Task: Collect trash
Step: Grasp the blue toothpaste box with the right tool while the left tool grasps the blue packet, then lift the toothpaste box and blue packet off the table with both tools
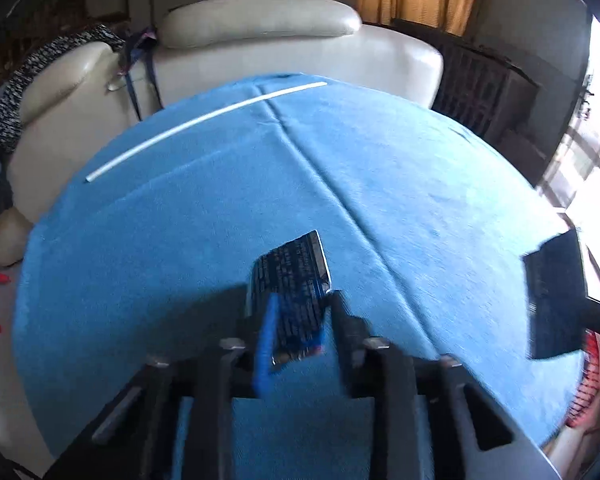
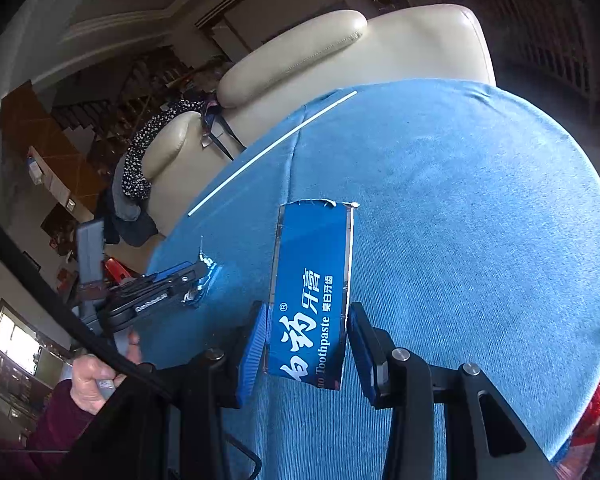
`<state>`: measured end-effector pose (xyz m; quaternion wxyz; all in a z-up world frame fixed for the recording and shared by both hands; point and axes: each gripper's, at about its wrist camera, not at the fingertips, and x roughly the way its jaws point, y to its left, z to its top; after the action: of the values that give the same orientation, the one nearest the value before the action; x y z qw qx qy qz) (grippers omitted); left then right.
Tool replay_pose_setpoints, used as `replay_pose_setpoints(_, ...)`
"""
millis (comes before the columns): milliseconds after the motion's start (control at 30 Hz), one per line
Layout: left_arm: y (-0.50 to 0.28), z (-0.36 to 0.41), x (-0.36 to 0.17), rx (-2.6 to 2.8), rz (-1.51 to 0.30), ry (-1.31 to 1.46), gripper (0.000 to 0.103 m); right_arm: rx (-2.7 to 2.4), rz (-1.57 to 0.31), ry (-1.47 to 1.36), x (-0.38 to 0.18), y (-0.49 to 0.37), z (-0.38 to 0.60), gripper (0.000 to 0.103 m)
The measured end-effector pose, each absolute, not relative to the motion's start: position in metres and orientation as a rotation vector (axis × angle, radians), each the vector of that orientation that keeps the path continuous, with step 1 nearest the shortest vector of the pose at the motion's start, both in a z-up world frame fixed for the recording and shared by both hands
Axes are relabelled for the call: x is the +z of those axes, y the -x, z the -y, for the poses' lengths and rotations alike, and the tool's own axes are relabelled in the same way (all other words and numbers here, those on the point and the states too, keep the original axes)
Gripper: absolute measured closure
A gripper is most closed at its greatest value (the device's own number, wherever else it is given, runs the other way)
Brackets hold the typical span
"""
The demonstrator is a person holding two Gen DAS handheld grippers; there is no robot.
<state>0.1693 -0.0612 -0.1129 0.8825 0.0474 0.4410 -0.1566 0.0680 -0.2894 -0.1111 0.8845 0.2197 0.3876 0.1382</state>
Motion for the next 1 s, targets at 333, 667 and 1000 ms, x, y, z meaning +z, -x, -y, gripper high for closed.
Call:
replay_pose_setpoints(333, -0.152, 0.039, -0.118, -0.304, -0.978, -0.073, 0.073, 0.28, -0.843, -0.451, -0.117, -0.047, 0.297, 0.06)
replay_pose_setpoints(667, -0.193, 0.064, -0.142, -0.27, -1.059, -0.104, 0.031, 0.233, -0.879, -0.434, -0.126, -0.047, 0.299, 0.059)
replay_pose_setpoints(1000, -0.212, 0.068, -0.164, -0.258, -1.083, -0.046, 0.023, 0.247, -0.892, -0.439, -0.131, -0.052, 0.295, 0.059)
